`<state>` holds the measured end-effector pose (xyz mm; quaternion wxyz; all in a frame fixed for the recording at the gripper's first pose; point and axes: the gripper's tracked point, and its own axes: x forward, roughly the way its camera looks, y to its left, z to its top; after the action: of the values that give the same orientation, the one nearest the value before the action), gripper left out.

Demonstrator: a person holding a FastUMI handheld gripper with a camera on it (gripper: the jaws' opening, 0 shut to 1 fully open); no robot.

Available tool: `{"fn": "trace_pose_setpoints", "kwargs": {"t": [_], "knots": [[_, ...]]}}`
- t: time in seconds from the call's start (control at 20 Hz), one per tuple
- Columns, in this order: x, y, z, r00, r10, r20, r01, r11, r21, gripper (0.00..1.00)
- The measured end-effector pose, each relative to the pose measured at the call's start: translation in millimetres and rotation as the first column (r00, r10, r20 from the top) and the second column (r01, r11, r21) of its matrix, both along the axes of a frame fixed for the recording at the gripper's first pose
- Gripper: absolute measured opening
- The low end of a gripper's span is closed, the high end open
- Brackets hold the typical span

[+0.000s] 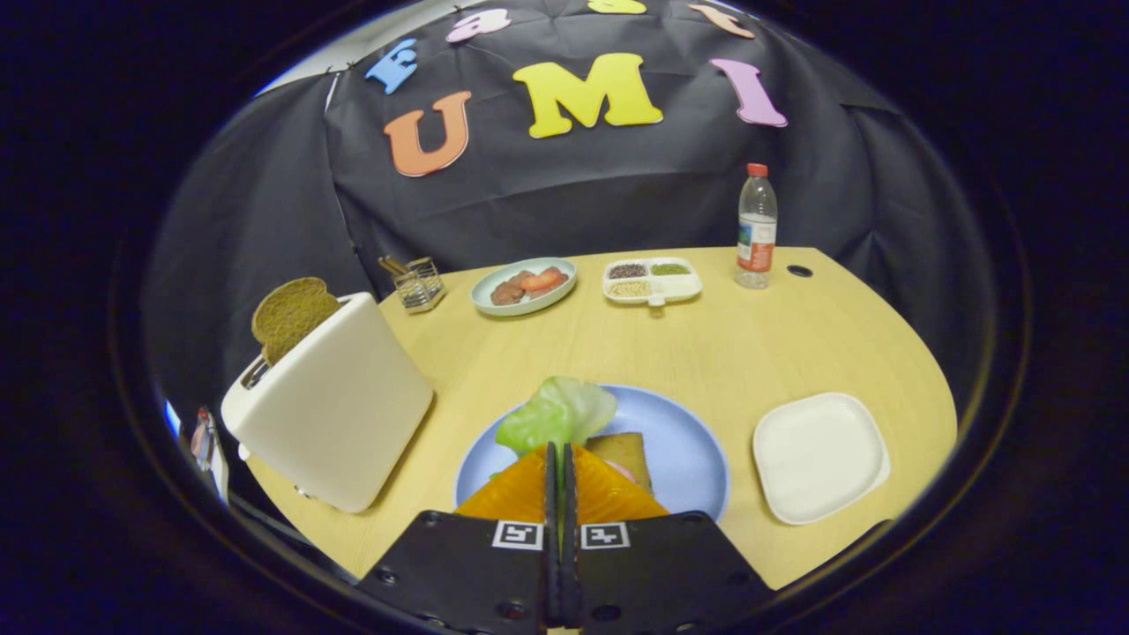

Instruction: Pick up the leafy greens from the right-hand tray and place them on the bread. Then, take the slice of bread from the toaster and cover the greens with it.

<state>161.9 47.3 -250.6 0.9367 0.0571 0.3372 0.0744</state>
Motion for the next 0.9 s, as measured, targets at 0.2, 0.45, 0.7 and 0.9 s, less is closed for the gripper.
{"fn": "trace_pose_setpoints", "kwargs": {"t": [0.2, 0.45, 0.7, 0.9], "knots": [[-3.1, 7.4, -14.9, 1.0, 0.007, -0.024, -0.008, 0.999, -0.047, 0.18], [-9.2, 10.6, -20.4, 0.999, 0.008, -0.031, -0.009, 0.999, -0.047, 0.42], [-5.4, -9.3, -5.7, 0.999, -0.038, 0.005, 0.039, 0.998, -0.054, 0.22], [2.9, -30.7, 20.2, 0.995, -0.069, 0.077, 0.076, 0.994, -0.082, 0.21]]}}
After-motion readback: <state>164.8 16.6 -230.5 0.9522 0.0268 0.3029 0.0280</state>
